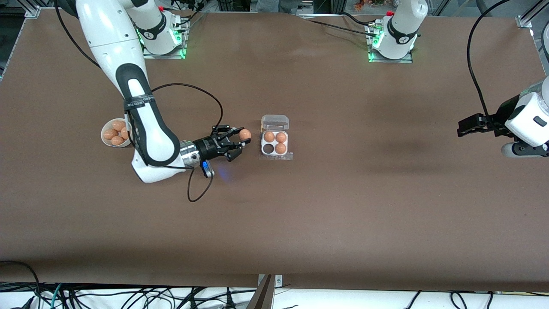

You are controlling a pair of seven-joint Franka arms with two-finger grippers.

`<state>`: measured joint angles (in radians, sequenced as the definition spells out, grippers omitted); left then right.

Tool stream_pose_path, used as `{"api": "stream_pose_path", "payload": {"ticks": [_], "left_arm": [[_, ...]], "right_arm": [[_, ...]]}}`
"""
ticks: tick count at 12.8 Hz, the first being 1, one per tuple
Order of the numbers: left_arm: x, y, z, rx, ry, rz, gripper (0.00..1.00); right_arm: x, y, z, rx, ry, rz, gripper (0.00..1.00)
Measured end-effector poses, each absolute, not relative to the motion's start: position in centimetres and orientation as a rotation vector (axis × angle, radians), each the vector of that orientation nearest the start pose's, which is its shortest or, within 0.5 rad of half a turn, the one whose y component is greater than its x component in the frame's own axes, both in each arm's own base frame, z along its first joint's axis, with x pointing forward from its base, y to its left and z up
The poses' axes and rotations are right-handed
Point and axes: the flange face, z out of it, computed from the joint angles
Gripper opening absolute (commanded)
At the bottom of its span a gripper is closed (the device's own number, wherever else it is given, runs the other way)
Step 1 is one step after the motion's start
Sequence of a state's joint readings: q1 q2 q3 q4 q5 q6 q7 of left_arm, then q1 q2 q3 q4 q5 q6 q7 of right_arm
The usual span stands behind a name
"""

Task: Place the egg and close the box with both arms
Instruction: 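Lift the egg and carry it to the clear egg box, then lower the egg into the empty box slot and open the right gripper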

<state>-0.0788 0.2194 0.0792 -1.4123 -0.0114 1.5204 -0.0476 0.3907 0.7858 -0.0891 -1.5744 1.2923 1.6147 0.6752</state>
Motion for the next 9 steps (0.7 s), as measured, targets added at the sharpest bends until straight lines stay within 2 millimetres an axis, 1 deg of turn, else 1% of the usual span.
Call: {"api": "stream_pose_path", "payload": {"ticks": [3,6,7,9], "left_arm": [[61.3,-0.6,56.7,-3.127,-0.074,0.173,1.00],[61.3,-0.6,56.7,-3.127,-0.074,0.173,1.00],[61.3,-0.6,56.7,-3.127,-0.074,0.173,1.00],[61.3,-0.6,56.7,-3.127,-0.074,0.173,1.00]], "right_arm": [[58.8,32.6,17.7,-1.821,1.038,1.295,0.28],[58.1,35.1,16.3,-1.844,1.060,1.267,0.28],[57.9,35.5,15.8,-1.851,1.061,1.267,0.28],[57.8,35.6,14.8,-1.855,1.075,1.268,0.28]]}}
